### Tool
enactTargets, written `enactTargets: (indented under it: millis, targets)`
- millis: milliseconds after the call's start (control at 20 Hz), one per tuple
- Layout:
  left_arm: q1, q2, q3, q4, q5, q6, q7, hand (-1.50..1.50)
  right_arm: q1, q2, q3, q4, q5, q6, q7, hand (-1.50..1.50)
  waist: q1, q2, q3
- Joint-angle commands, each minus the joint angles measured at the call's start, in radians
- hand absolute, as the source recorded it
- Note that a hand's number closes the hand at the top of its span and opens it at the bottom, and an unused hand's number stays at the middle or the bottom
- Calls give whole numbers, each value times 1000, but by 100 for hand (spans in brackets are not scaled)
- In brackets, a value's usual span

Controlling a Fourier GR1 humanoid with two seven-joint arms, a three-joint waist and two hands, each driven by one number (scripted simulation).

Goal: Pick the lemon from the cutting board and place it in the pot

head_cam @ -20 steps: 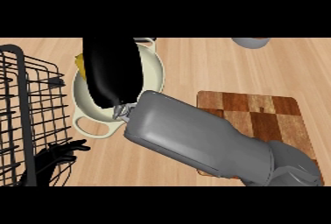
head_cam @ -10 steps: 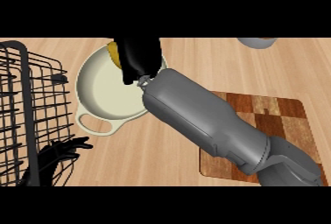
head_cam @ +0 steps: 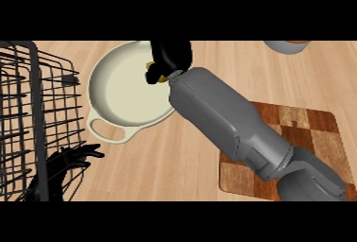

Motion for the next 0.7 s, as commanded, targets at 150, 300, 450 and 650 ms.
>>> enactTargets:
  millis: [150,300,450,650]
  targets:
    - [-117,-1,42,-49,-37,107,13,0,37,0,-64,72,-112,-60,-181,-150,12,0,-5]
    - [-125,1,44,-39,-36,107,22,0,39,0,-77,36,-150,-137,-240,-150,13,-6,-5]
    - [-122,15,62,-45,-24,102,14,0,18,0,-180,-28,-224,-229,-331,-150,10,-5,-1]
    - [-129,14,77,0,-26,113,-6,0,59,0,-222,-101,-339,-283,-416,-150,-7,-13,-4]
